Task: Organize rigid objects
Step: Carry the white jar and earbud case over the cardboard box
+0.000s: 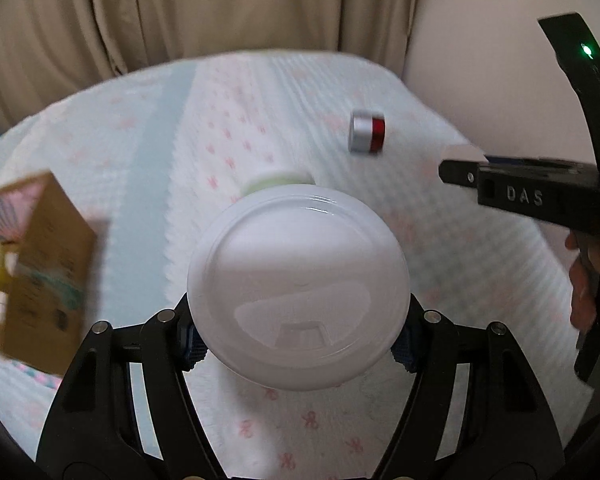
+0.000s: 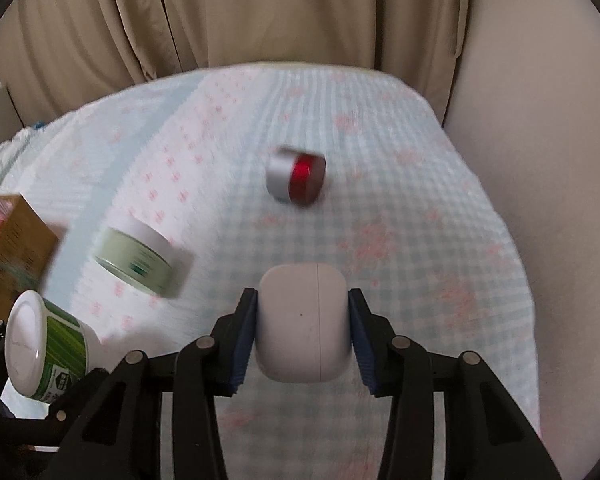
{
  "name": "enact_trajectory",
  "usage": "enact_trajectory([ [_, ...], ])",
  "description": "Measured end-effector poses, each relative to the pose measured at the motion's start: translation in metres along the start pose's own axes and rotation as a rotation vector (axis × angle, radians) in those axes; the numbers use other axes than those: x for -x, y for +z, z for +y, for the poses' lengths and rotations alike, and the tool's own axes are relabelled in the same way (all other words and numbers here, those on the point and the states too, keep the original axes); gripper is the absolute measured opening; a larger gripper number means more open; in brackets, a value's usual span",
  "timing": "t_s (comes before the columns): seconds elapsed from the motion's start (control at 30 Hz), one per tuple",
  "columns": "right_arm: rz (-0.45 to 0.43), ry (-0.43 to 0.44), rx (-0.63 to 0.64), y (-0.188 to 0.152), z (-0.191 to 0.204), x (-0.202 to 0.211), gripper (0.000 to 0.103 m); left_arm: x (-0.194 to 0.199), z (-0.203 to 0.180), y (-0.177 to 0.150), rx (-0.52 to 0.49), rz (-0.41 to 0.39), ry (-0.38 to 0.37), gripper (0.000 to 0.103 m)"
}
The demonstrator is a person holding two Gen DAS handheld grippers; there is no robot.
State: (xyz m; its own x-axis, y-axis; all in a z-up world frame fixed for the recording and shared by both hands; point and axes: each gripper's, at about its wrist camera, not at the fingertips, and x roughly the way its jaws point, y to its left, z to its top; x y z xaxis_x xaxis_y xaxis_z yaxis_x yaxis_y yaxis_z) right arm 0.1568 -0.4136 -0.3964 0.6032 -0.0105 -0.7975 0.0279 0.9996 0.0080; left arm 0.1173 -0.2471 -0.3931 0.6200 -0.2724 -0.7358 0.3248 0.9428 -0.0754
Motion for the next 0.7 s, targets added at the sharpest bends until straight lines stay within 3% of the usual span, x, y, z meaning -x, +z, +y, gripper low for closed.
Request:
enact_trajectory([
  [0.37, -0.065, 0.037, -0.050, 0.056, 0.055, 0.143, 0.041, 0.151, 0.050, 0.071, 0.078, -0.109, 0.001, 0.068],
  [0.7, -0.105, 0.088, -0.015, 0.080, 0.125, 0.253, 0.041, 0.265, 0.126, 0.093, 0.138, -0.129, 0.074, 0.068],
])
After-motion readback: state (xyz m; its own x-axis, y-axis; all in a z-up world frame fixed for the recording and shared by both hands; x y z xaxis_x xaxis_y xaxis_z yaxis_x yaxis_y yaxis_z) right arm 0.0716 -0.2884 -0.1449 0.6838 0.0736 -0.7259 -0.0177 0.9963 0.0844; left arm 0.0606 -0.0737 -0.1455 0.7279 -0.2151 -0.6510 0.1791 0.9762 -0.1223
